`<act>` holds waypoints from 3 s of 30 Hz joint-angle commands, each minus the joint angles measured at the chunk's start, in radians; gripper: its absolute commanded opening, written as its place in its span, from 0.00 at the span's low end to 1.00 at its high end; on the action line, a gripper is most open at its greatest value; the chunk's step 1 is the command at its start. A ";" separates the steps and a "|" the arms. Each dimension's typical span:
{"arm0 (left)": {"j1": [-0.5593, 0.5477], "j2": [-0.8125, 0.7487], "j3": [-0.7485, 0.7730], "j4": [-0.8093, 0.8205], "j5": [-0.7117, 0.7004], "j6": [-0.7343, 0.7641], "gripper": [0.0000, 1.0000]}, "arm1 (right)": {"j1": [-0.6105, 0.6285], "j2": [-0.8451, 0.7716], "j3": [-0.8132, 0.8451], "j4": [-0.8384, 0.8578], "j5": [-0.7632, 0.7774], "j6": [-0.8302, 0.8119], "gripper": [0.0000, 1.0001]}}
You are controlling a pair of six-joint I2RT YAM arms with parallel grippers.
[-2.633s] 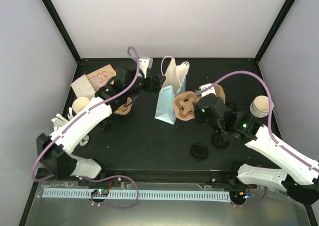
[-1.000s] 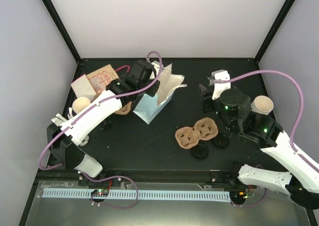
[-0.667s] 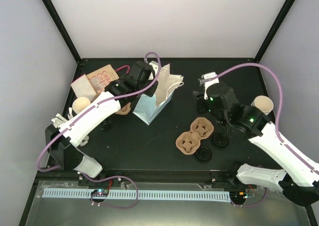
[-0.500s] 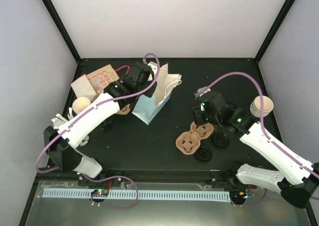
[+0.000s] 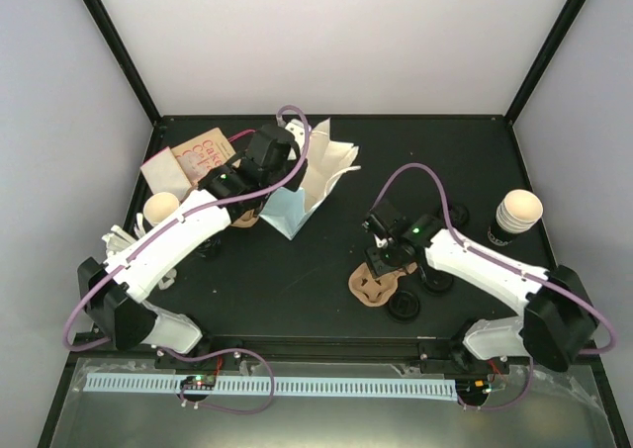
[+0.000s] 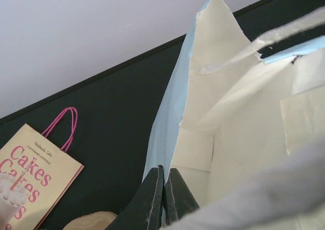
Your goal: Pack the takeout coffee
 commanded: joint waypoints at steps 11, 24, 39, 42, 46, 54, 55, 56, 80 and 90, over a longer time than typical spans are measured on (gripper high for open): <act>-0.002 -0.051 -0.024 0.068 -0.039 0.013 0.02 | -0.006 0.184 0.005 0.031 0.057 0.026 0.67; -0.002 -0.051 -0.024 0.075 -0.071 0.006 0.02 | -0.004 0.283 0.042 0.068 0.047 0.013 0.64; 0.000 -0.077 -0.055 0.108 -0.125 0.003 0.01 | -0.003 0.248 0.159 0.176 0.038 0.052 0.61; 0.000 -0.077 -0.055 0.105 -0.128 0.003 0.02 | -0.003 0.221 0.160 0.146 0.048 0.005 0.63; -0.001 -0.079 -0.055 0.106 -0.126 0.003 0.01 | -0.004 0.197 0.149 0.074 0.097 -0.066 0.68; 0.000 -0.078 -0.057 0.110 -0.116 0.002 0.02 | 0.009 0.230 0.205 -0.089 0.165 -0.125 0.79; 0.000 -0.079 -0.057 0.110 -0.112 0.001 0.01 | 0.014 0.234 0.211 -0.094 0.162 -0.130 0.81; -0.001 -0.079 -0.057 0.110 -0.109 0.001 0.02 | 0.018 0.236 0.214 -0.098 0.162 -0.132 0.84; 0.000 -0.087 -0.070 0.113 -0.097 -0.010 0.02 | 0.057 0.414 0.181 -0.026 0.195 -0.155 1.00; 0.000 -0.090 -0.073 0.115 -0.106 -0.011 0.01 | 0.056 0.408 0.178 0.130 0.107 -0.059 0.95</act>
